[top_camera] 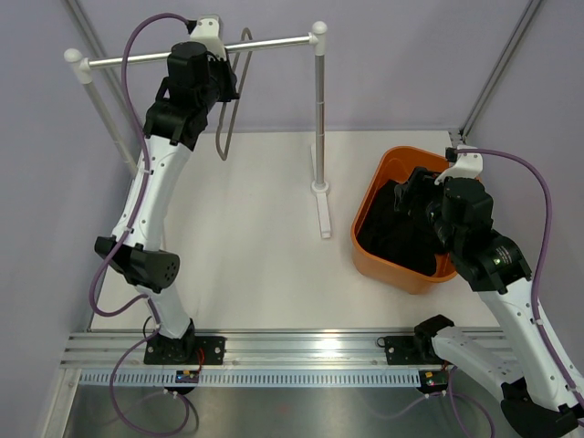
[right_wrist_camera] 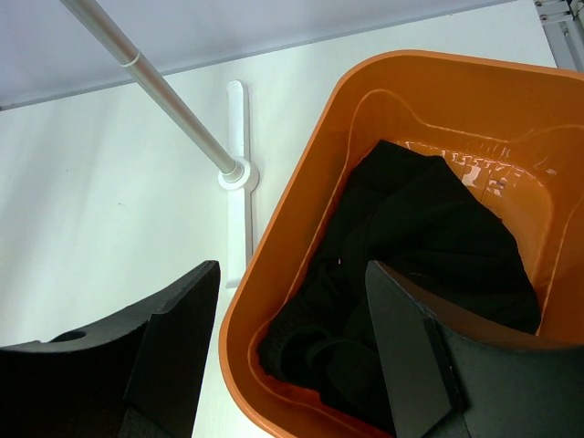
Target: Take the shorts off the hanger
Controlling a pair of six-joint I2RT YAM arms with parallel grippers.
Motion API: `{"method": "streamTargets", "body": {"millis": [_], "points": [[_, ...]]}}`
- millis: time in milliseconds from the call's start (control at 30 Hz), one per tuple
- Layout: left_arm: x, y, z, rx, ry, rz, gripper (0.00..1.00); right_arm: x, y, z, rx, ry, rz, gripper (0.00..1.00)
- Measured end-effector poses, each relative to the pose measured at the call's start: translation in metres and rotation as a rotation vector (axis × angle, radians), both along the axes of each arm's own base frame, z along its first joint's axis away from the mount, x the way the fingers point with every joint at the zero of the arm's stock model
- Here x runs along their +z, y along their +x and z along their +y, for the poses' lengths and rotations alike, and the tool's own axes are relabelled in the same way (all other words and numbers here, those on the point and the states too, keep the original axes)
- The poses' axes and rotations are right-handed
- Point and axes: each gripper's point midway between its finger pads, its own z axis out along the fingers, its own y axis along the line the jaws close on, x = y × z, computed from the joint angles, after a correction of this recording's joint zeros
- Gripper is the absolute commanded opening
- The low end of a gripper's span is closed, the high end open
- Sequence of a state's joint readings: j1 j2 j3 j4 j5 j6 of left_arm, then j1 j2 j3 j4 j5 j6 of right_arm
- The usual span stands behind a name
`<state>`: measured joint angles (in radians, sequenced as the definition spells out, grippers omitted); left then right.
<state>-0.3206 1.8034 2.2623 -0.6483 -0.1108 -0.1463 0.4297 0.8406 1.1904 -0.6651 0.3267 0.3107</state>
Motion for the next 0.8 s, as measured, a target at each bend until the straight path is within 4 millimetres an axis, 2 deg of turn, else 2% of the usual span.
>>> {"method": "streamTargets", "body": {"millis": [100,333,400,667,800], "points": [[-0.003,0.000,-0.001,-0.002,-0.007,0.003,0.22,0.000,0.000,0.000,0.002,0.000,0.001,0.74],[-0.007,-0.006,0.000,-0.002,-0.008,0.015,0.31,-0.001,0.000,0.002,0.012,0.003,0.003,0.74],[-0.004,-0.009,0.002,-0.002,-0.010,0.009,0.33,-0.001,-0.001,0.003,0.015,0.004,0.003,0.74],[0.013,-0.030,0.008,0.000,-0.021,-0.025,0.62,-0.001,-0.001,0.004,0.024,0.006,0.006,0.74],[0.027,-0.047,0.012,0.008,-0.038,-0.054,0.66,-0.003,0.000,0.006,0.031,0.006,0.013,0.75]]}}
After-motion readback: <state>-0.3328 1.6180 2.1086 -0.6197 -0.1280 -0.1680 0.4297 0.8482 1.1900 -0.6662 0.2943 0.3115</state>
